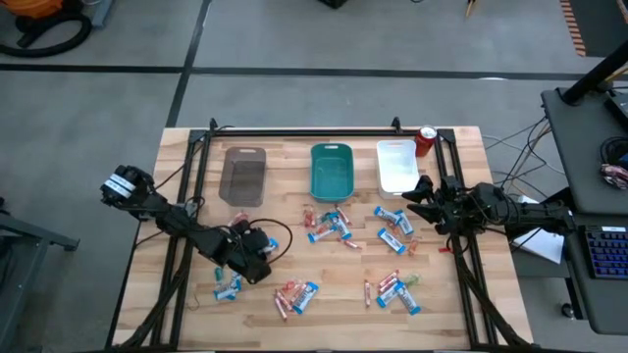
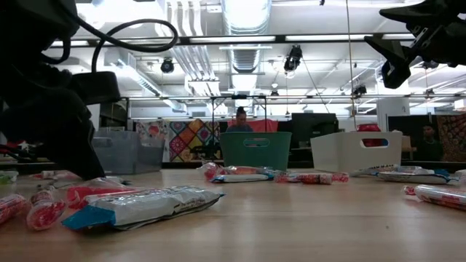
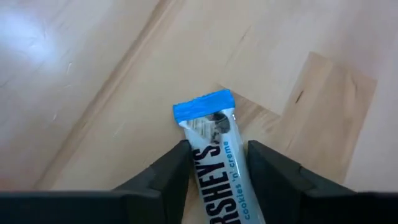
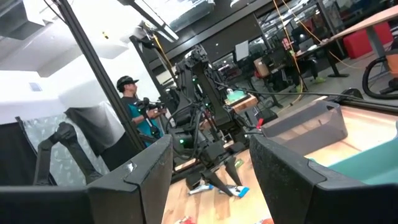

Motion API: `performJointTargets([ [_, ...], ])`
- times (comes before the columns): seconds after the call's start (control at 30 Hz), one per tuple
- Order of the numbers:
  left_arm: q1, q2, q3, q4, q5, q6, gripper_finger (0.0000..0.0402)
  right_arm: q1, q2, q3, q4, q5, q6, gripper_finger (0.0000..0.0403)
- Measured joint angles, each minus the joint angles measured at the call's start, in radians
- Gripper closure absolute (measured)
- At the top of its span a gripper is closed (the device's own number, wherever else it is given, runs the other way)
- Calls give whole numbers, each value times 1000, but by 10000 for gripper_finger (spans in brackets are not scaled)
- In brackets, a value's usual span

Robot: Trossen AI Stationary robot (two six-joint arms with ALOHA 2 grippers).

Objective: Sort candy
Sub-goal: Put the white chocolate into the black bin

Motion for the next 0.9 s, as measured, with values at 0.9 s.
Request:
performJointTargets([
  [0.9,-8,-78,205,-149,-12,215,400,0,0,0,0,1,-10,197],
])
